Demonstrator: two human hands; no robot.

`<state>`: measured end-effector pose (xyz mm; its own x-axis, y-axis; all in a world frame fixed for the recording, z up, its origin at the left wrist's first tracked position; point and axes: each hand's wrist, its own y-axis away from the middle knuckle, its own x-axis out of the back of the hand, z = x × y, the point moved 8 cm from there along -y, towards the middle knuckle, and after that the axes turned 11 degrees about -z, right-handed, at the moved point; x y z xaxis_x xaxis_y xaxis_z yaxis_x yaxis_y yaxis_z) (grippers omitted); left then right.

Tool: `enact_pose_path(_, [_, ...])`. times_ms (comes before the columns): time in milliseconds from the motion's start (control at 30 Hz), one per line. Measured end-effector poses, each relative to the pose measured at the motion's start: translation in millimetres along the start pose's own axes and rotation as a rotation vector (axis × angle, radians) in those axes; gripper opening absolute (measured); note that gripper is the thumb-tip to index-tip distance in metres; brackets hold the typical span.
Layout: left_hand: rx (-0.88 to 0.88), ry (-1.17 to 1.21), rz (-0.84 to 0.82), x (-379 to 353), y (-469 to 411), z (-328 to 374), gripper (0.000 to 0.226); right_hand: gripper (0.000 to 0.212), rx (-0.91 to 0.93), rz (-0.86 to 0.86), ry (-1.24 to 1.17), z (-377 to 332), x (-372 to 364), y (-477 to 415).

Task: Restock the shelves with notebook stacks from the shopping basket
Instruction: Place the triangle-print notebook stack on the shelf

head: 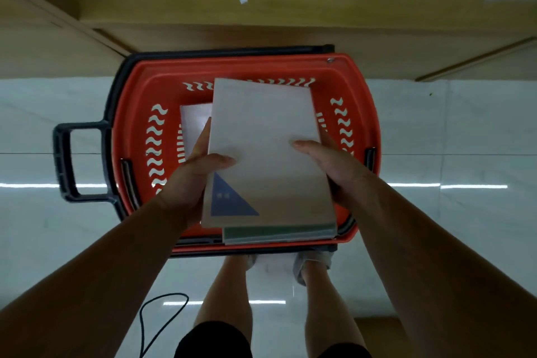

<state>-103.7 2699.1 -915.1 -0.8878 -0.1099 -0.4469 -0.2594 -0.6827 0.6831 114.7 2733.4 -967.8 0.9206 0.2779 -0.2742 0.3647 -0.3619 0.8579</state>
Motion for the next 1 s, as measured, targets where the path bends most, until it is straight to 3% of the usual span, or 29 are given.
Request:
enact_pose_path(167, [-0.008, 0.043, 0.029, -41.2, 78.2, 49.6, 0.061, 0.071, -0.002, 0.014, 0.01, -35.8, -31.5, 86.8])
enact_pose_path(333, [-0.037, 0.012, 0.023, -86.6, 159.7, 113.8, 0.065, 0.025, 0.099, -0.001, -0.027, -91.4, -72.5, 199.9])
enact_pose_path(500, [-0.05, -0.029, -0.012, -130.4, 223.7, 174.9, 0.065, 0.054, 0.272, 0.017, -0.104, -142.0, -105.8, 302.9])
enact_pose_path(767, [-0.138, -0.199, -0.179, -209.2, 272.9, 252.6, 0.078, 0.046, 0.414, 0.036, -0.207, -179.8, -107.3, 411.3])
enact_pose_path(1000, [-0.175, -0.254, -0.249, -311.8, 248.9, 267.4, 0.091, 0.045, 0.525, 0.014, -0.257, -214.4, -28.8, 461.4])
